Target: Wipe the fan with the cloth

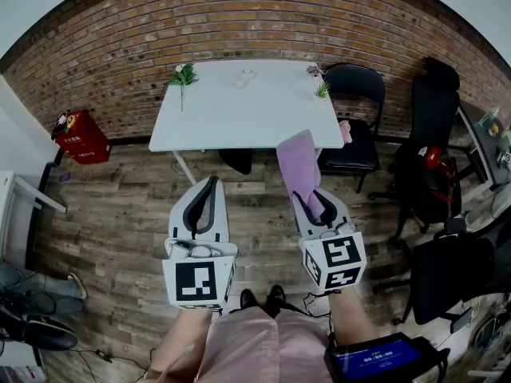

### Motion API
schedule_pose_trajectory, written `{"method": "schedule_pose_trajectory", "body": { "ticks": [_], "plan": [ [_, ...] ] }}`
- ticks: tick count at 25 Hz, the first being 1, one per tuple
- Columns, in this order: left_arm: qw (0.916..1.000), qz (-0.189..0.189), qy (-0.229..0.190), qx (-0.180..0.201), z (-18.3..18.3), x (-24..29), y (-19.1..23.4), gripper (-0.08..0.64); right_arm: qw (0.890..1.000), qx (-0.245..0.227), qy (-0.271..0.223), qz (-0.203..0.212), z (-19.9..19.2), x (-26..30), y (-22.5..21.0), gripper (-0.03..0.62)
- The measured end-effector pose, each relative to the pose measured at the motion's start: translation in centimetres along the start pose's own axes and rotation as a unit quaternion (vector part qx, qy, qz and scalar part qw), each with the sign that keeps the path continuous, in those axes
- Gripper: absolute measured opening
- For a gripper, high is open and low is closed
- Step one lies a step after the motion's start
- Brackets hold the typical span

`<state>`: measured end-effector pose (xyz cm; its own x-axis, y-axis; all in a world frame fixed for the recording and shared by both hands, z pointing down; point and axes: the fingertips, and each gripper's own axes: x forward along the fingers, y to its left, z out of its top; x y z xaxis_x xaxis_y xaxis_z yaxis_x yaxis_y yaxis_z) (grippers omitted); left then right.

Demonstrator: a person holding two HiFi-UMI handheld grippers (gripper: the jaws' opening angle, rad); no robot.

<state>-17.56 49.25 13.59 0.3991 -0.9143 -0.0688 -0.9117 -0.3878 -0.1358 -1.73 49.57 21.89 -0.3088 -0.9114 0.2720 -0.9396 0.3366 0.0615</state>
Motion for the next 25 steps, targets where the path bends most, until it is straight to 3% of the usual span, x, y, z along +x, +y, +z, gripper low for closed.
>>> {"method": "schedule_pose_trajectory", "body": {
  "ticks": [5, 13, 15, 17, 20, 25],
  "plan": [
    [0.9998, 0.001, -0.009, -0.019, 0.7, 0.1, -0.8, 0.012, 1.000, -0.002, 0.001, 0.000, -0.5, -0.2, -0.2, 0.109],
    [0.9998, -0.010, 0.005, -0.018, -0.4, 0.7, -1.8, 0.025, 1.000, 0.005, -0.003, 0.000, -0.9, -0.4, -1.5, 0.115],
    [0.9983, -0.029, 0.014, -0.047, -0.8, 1.1, -2.5, 0.365, 1.000, 0.002, -0.008, -0.003, -1.0, -0.7, -1.8, 0.118],
    [0.9979, -0.038, 0.014, -0.050, -0.7, 1.7, -3.2, 0.370, 1.000, 0.002, -0.012, -0.001, -1.0, -0.7, -2.6, 0.120],
    [0.9992, -0.028, 0.015, -0.026, -0.1, 3.1, -4.2, 0.370, 1.000, 0.009, -0.012, 0.004, -0.8, -0.2, -4.4, 0.120],
    [0.9996, -0.012, 0.020, -0.018, -0.5, 4.3, -5.3, 0.370, 1.000, 0.008, -0.011, 0.014, -1.2, 0.4, -6.8, 0.120]
  ]
}}
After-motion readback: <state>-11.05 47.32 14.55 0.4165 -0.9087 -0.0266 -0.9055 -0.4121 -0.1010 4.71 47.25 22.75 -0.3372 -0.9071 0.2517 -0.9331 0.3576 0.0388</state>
